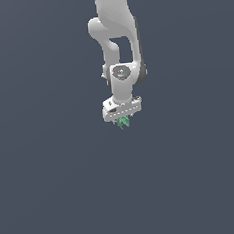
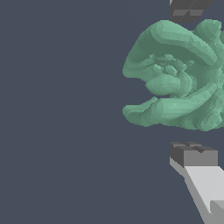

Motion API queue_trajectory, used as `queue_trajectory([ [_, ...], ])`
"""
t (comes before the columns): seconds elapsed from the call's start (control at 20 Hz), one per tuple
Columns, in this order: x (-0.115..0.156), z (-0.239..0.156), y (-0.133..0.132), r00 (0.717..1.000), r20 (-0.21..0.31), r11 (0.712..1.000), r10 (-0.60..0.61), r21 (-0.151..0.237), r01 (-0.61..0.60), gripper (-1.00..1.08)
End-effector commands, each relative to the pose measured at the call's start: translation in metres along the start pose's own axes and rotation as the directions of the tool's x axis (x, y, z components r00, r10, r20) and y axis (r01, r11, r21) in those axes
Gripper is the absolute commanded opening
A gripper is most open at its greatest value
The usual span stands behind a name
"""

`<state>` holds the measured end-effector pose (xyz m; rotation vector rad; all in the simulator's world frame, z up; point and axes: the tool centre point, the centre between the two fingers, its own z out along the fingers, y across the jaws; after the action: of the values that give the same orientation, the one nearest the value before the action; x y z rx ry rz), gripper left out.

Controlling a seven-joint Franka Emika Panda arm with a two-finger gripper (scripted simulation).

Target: Pick up the object and move it to a goal position.

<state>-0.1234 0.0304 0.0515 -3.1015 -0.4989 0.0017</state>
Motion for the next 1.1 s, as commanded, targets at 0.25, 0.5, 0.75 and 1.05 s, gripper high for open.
queue_trajectory([
  [0.25, 0.000, 0.012, 0.000, 1.000, -0.001, 1.000, -0.001, 0.000, 0.001, -1.00],
  [0.5, 0.000, 0.012, 0.000, 1.000, -0.001, 1.000, -0.001, 0.000, 0.001, -1.00],
  [0.75, 0.001, 0.011, 0.001, 1.000, -0.002, 1.000, 0.000, -0.001, 0.000, -1.00],
  [1.05, 0.003, 0.002, 0.001, 1.000, -0.002, 1.000, 0.000, -0.001, 0.000, -1.00],
])
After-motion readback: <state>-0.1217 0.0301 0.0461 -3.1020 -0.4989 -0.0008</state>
